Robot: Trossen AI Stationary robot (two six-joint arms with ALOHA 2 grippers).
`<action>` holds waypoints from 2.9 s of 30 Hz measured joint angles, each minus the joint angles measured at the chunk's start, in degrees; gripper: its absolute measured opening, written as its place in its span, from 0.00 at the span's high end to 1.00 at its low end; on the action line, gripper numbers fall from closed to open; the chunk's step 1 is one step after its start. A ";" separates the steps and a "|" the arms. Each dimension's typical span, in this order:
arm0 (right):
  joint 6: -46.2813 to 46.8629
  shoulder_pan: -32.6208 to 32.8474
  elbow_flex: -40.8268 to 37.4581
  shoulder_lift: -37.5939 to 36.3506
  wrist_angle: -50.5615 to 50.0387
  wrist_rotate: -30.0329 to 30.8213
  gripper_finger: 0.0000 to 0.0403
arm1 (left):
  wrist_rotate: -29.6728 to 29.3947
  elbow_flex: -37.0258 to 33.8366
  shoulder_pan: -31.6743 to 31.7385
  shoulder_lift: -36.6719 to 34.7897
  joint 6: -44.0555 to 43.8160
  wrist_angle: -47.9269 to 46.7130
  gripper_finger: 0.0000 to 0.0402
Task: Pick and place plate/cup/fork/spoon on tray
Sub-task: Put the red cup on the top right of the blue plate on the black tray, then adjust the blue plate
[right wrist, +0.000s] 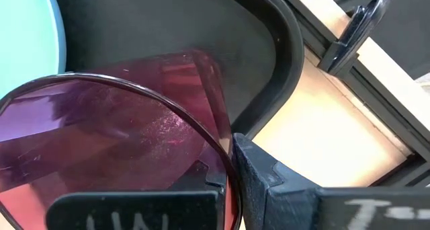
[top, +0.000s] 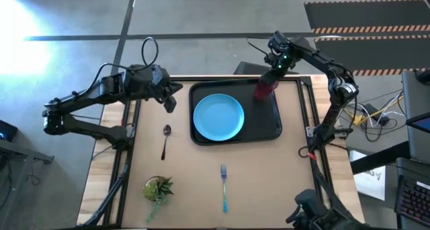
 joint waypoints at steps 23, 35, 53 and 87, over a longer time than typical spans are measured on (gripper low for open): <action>0.11 -0.03 -0.01 -0.02 -0.02 0.43 0.98 | -0.02 -0.09 0.00 0.00 0.04 0.00 1.00; -0.73 0.71 -0.01 -0.03 -0.01 0.46 0.98 | -0.02 -0.09 0.00 0.00 0.09 0.00 1.00; -0.30 1.62 0.32 -0.20 1.24 0.85 0.75 | -0.04 -0.09 0.00 0.00 0.11 0.00 1.00; 7.34 25.45 33.69 -19.59 2.94 -1.95 0.98 | 16.20 -12.33 -1.65 34.76 -4.95 38.27 1.00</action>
